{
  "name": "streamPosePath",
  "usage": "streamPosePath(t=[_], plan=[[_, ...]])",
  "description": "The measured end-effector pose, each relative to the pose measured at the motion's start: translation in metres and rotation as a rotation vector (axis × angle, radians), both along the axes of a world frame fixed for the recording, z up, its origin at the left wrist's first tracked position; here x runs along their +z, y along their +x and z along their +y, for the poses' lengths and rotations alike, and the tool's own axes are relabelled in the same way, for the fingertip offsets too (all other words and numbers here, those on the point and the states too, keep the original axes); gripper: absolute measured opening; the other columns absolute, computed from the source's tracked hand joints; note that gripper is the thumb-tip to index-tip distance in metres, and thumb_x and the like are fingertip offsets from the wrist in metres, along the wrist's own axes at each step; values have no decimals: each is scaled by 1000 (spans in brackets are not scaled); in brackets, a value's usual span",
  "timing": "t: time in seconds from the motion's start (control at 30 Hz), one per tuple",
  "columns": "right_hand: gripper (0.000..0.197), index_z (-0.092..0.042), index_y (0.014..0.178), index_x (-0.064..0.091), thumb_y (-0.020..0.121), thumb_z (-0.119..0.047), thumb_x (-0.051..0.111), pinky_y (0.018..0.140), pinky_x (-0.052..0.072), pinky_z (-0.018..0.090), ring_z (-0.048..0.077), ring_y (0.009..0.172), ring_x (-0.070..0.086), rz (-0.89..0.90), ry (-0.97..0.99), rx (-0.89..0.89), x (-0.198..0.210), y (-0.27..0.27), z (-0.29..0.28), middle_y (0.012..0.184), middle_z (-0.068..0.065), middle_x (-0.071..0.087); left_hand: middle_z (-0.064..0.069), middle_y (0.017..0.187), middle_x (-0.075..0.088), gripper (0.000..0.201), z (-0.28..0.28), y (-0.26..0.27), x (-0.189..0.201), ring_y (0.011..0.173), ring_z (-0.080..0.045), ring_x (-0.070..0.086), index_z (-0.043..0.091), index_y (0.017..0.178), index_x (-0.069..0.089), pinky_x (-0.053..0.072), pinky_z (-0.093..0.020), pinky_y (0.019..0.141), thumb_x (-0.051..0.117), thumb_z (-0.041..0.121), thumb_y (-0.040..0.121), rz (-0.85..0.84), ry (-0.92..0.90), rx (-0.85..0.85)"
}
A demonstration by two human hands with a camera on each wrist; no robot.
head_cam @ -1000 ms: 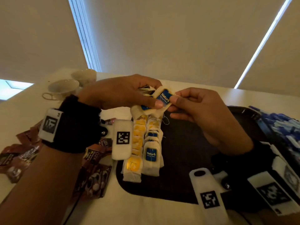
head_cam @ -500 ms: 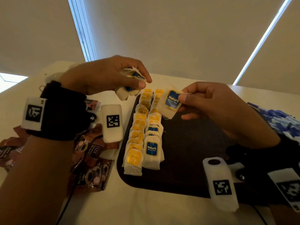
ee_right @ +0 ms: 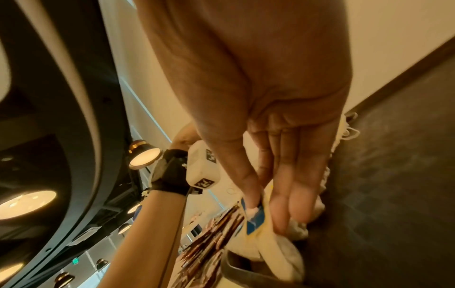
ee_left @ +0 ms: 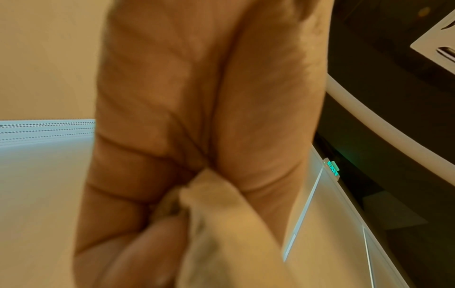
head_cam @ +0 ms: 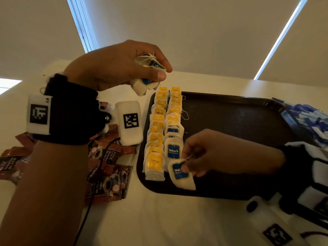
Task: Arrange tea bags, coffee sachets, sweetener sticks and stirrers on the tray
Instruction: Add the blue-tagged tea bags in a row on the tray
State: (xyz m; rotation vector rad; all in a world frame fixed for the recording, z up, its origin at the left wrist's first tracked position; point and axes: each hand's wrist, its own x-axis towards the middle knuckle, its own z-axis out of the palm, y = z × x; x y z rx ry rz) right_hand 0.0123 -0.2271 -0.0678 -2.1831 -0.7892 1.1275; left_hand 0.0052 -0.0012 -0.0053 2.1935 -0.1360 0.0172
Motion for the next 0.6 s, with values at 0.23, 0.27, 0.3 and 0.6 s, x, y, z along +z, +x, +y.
streamPosePath(t=[0.23, 0.27, 0.3, 0.6], plan=[[13, -12, 101, 56, 89, -9, 57, 72, 58, 25, 14, 82, 70, 400, 50, -102, -5, 14, 8, 93, 4, 72, 22, 72, 65, 25, 1, -2, 2, 69, 3, 62, 18, 110, 64, 48, -12, 53, 63, 21, 85, -25, 6, -18], [14, -12, 102, 55, 89, -8, 56, 72, 58, 25, 15, 82, 70, 405, 58, -114, -6, 15, 9, 95, 5, 71, 22, 72, 65, 25, 2, -2, 2, 69, 3, 63, 19, 110, 64, 48, -12, 53, 62, 20, 85, -26, 4, -19], [14, -12, 102, 55, 89, -9, 56, 71, 58, 25, 14, 82, 70, 389, 56, -125, -7, 15, 9, 96, 6, 71, 22, 72, 65, 24, 2, -2, 2, 69, 3, 63, 19, 110, 64, 48, -12, 53, 62, 20, 85, -27, 5, -19], [24, -28, 91, 45, 82, -25, 67, 63, 53, 21, 7, 68, 59, -181, -51, 5, -9, 3, 15, 84, -3, 59, 21, 73, 65, 29, 3, -2, 2, 69, 3, 63, 18, 111, 64, 47, -11, 52, 64, 21, 83, -21, 4, -25]])
